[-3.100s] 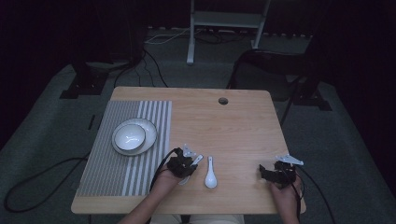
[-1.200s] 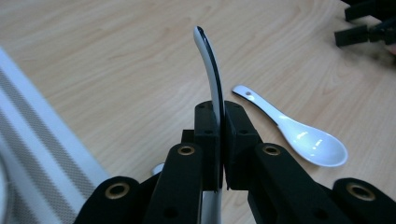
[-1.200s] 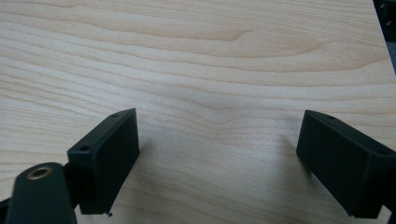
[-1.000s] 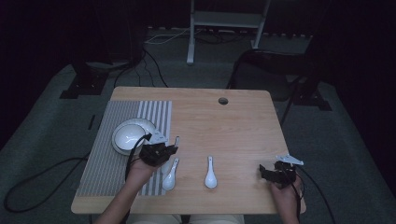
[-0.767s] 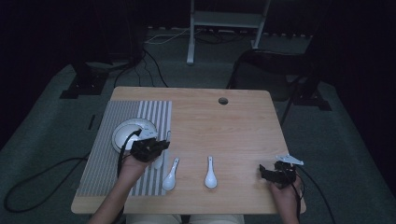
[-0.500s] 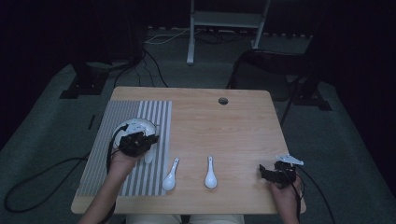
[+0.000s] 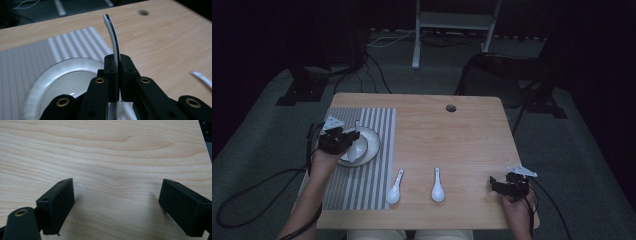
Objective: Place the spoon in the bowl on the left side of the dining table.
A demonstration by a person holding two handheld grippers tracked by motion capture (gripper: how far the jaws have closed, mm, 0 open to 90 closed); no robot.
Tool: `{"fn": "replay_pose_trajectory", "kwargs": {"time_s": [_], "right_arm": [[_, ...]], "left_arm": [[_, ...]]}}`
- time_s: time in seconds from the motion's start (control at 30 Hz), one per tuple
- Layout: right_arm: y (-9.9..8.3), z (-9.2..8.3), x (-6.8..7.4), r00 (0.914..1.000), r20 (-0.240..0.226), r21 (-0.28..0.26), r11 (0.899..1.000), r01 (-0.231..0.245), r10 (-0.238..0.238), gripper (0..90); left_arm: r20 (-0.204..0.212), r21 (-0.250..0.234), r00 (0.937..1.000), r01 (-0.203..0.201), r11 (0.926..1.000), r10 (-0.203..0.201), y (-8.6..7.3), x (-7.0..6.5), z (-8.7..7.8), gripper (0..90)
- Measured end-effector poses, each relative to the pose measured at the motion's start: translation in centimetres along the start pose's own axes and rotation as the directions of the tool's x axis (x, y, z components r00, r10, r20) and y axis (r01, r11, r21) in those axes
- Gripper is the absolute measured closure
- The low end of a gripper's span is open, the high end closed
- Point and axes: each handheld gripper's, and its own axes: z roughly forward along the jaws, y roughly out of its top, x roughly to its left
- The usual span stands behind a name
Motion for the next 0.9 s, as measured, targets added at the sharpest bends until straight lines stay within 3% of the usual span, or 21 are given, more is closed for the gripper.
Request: {"fn": "replay_pose_trajectory", "kwargs": {"time_s": [0.03, 0.07, 0.3, 0.4, 0.47, 0.67, 0.9], "right_arm": [[0.0, 0.0, 0.0, 1.0, 0.0, 0.0, 1.0, 0.0, 0.0, 12.4], [0.0, 0.0, 0.0, 1.0, 0.0, 0.0, 1.0, 0.0, 0.0, 12.4], [0.0, 0.0, 0.0, 1.0, 0.0, 0.0, 1.0, 0.0, 0.0, 12.4], [0.0, 0.0, 0.0, 1.0, 0.0, 0.0, 1.0, 0.0, 0.0, 12.4], [0.0, 0.0, 0.0, 1.0, 0.0, 0.0, 1.0, 0.0, 0.0, 12.4], [0.0, 0.0, 0.0, 1.0, 0.0, 0.0, 1.0, 0.0, 0.0, 12.4], [0.0, 0.0, 0.0, 1.0, 0.0, 0.0, 1.0, 0.0, 0.0, 12.4]], "left_arm": [[0.0, 0.0, 1.0, 0.0, 1.0, 0.0, 0.0, 0.0, 0.0, 85.5], [-0.012, 0.009, 0.9995, 0.029, 0.9995, -0.029, -0.1, 1.0, 0.3, 85.5], [-0.033, 0.014, 0.9985, 0.045, 0.9989, -0.045, -0.4, 2.5, 1.1, 85.5], [-0.05, 0.035, 0.9962, 0.073, 0.9967, -0.071, -0.8, 3.3, 2.1, 85.5], [-0.039, 0.045, 0.9951, 0.092, 0.9947, -0.09, -1.2, 3.7, 2.7, 85.5], [-0.016, 0.066, 0.9949, 0.101, 0.9927, -0.1, -1.9, 3.6, 4.2, 85.5], [-0.022, 0.114, 0.9925, 0.122, 0.9859, -0.12, -3.0, 4.0, 6.0, 85.3]]}}
